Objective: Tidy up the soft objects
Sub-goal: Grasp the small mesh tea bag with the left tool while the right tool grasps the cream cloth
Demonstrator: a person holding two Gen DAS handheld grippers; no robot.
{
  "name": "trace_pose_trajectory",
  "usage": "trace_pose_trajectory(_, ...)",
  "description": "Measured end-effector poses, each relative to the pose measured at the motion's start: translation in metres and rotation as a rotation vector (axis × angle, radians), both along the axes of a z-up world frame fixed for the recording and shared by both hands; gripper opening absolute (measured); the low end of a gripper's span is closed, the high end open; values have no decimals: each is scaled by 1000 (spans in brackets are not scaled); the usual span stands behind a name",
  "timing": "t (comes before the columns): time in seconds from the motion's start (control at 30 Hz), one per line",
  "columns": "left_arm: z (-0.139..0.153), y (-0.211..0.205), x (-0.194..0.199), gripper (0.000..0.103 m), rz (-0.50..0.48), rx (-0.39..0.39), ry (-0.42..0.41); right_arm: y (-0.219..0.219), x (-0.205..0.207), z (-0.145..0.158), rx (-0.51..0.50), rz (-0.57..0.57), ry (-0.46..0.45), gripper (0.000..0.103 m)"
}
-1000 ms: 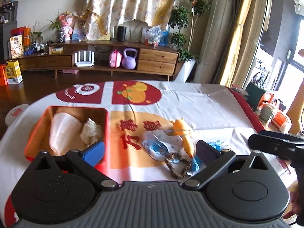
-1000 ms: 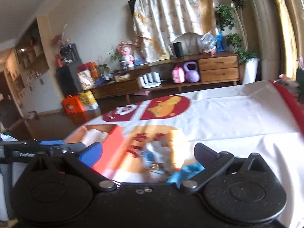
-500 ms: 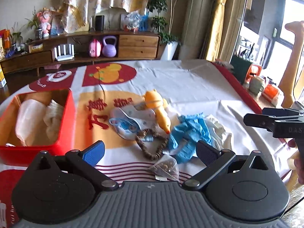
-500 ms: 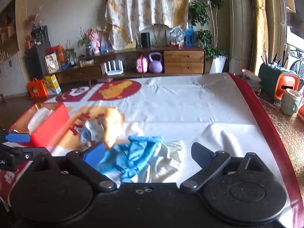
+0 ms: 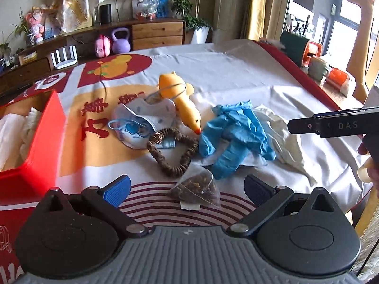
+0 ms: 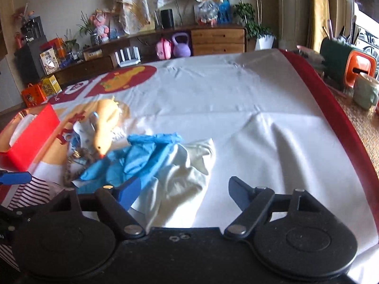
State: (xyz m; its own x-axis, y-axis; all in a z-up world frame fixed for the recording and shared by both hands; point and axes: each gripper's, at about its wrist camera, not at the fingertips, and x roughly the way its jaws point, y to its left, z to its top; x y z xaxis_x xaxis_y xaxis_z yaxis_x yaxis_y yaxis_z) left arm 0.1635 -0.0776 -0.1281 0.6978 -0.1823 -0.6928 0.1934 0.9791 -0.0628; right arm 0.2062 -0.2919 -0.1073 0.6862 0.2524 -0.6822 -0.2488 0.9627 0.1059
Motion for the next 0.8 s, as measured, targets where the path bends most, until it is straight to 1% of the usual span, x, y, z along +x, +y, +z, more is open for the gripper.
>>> trace_pose_trajectory(0.13,-7,1,5,101,-5,-13,26,1,6,-8,-9,4,25,74)
trace_pose_trajectory(0.2,-9,1,6,95,-15,-20,34,0,9,-11,0,-4,37,69)
trace_pose_trajectory(0.27,-11,-1,8,82,-21,-20,45,-1,13,-14,9,-11,50,65)
trace_pose_trajectory(0.3,-12,-1,9,79,-26,-22,49,-2,14,-15,15,-13,55,62)
trace_pose_trajectory(0.37,-13,-1,9,70,-34,-28,55,-2,17,-17,17,-16,63,59)
trace_pose_trajectory(0.47,-14,-2,10,62,-41,-28,58,0,21,-20,20,-16,74,52)
trace_pose_trajectory(0.53,-15,-2,11,59,-46,-30,61,1,23,-23,16,-13,82,45)
trace_pose_trajectory(0.57,-16,-3,11,59,-48,-28,63,1,24,-25,14,-12,86,43)
trace_pose_trajectory(0.6,-16,-3,11,58,-50,-27,63,1,25,-25,12,-13,84,38)
trace_pose_trajectory(0.63,-16,-3,11,51,-53,-26,63,2,25,-25,10,-13,80,36)
trace_pose_trajectory(0.67,-16,-3,12,45,-58,-22,65,2,24,-25,9,-14,79,29)
trace_pose_trajectory(0.7,-16,-4,12,43,-61,-16,64,1,24,-24,12,-18,78,22)
trace_pose_trajectory(0.77,-16,-6,13,38,-64,-5,62,-1,24,-24,32,-16,86,13)
trace_pose_trajectory(0.8,-16,-6,13,36,-66,-2,61,-1,24,-23,39,-15,88,11)
